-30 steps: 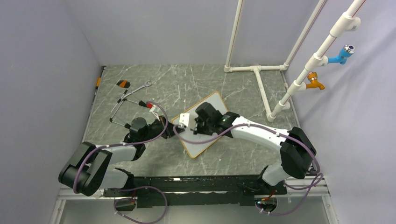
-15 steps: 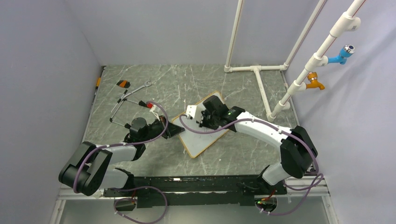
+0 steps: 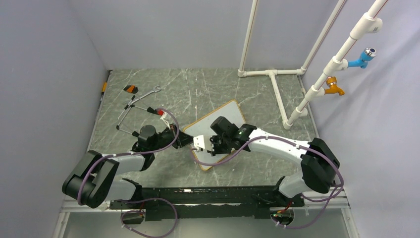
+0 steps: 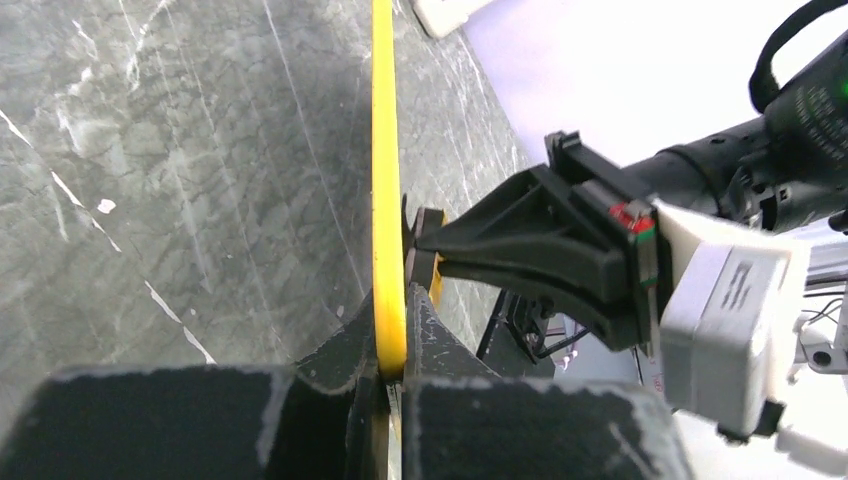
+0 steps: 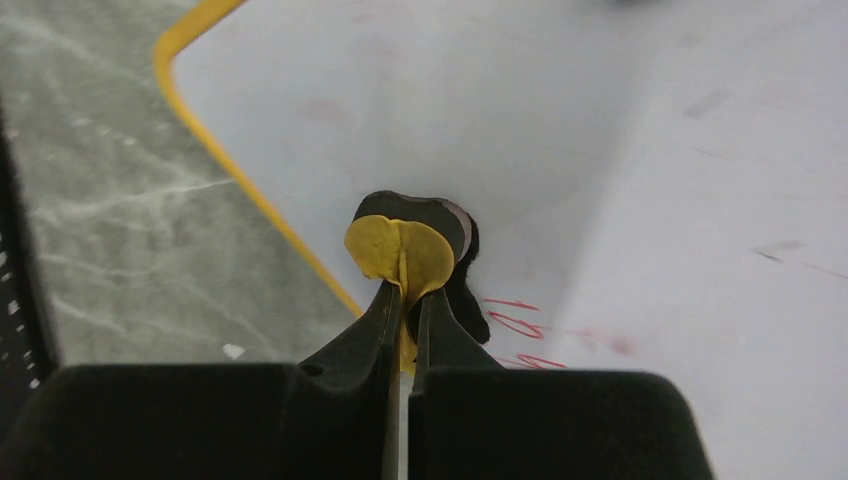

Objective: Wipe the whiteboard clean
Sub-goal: Erase the whiteboard at the center of the board.

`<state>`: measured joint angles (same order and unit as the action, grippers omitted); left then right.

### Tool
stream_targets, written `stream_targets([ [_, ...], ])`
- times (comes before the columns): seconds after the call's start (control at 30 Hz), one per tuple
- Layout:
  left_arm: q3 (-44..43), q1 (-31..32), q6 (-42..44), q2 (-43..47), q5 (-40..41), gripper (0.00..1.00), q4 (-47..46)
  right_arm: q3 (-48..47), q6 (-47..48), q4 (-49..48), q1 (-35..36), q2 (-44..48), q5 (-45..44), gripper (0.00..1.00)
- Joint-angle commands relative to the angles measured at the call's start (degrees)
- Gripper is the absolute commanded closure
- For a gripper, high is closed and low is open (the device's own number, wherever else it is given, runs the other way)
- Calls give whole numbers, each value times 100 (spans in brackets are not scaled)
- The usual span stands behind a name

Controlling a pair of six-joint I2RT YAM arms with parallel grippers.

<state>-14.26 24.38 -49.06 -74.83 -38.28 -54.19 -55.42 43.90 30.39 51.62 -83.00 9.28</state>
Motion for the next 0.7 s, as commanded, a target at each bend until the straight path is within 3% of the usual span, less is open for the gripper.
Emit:
stream_targets([
  [0.0, -141, 32, -157, 205, -278, 100, -1093, 86, 509, 495, 199, 56, 331, 100],
  [0.33, -121, 32, -165, 205, -295, 100, -1100, -927, -768, -1044, -81, -261, -1390, 100],
  [0.43, -126, 40, -174, 197, -295, 100, -1134, -849, -828, -1300, -136, -301, -1759, 100],
  [0.53, -112, 40, -176, 201, -287, 100, -1163, -486, -628, -1210, -136, -235, -1613, 100],
  [0.67, -120, 40, -120, 259, -265, 100, -1058, 58, 119, -474, 28, 95, -676, 100],
])
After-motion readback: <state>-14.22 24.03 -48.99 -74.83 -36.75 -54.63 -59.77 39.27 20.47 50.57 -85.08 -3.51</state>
